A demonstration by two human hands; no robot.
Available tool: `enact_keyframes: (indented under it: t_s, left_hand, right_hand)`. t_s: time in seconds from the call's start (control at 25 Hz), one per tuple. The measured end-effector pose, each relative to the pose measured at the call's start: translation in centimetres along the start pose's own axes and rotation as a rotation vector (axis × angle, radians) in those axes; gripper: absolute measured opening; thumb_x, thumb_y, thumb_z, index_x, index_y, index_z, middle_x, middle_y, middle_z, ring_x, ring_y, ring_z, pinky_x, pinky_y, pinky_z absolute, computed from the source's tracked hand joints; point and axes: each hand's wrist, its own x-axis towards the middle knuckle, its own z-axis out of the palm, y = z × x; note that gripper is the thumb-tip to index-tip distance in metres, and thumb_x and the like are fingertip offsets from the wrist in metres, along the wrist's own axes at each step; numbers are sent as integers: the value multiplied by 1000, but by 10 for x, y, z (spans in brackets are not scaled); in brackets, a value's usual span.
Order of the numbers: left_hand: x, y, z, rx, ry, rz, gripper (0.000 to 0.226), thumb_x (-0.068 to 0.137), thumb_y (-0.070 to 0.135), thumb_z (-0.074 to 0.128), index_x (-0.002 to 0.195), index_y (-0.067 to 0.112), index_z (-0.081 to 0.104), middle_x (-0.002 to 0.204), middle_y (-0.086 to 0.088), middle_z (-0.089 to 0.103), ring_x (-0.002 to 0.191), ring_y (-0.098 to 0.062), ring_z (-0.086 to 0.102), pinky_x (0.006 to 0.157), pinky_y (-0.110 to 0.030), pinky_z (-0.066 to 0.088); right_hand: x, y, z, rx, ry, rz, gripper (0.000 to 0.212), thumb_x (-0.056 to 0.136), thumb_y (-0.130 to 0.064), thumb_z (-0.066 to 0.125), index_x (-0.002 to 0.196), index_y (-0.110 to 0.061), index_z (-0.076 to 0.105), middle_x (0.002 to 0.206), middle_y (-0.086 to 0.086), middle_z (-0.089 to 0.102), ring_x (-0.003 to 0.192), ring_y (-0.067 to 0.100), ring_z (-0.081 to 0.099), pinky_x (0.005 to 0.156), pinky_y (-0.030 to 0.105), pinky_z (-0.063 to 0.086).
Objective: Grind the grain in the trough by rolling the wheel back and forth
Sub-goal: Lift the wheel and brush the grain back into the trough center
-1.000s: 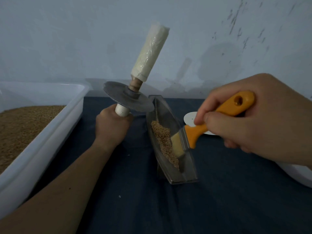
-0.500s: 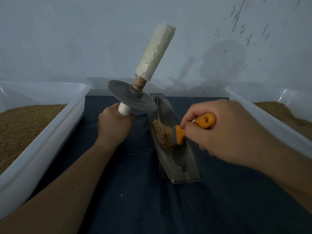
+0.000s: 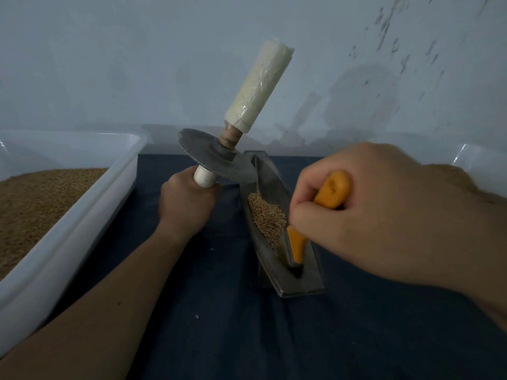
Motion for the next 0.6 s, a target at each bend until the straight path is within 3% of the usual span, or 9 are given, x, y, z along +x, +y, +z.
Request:
enact_keyframes:
  t_s: [0.12,0.28,0.4,0.6]
  left_hand:
    - [-1,-2,-1,-5,-3,19,17,67,47,64,70,30,61,66,10,65,67,-14,64,62,-34,53]
    - [-1,0,0,10,0,28,11,67,47,64,75,41,60,66,10,64,66,-13,63,59,-31,50]
    - [0,0,0,21,-5,43,7,71,42,66,73,40,60,66,10,64,67,-13,62,59,-31,48]
    - [-1,0,0,16,-16,42,8,70,42,66,74,37,60,69,9,65,70,-16,64,65,-38,55]
  right_hand:
    - [15,5,15,-13,22,51,24,83,-39,57,68,-23,67,56,-3,61,49,9,57,45,16,40]
    - [19,4,-6,-19,135,-8,28,77,-42,54,62,-22,67,44,-7,58,41,7,56,39,13,39]
    - [10,-6,-24,37,162,-91,33,66,-45,52,61,-17,69,38,0,48,31,15,47,33,29,46]
    - [-1,-16,0,-81,-19,0,35,73,-48,47,65,-20,67,46,-5,55,42,11,55,38,15,39]
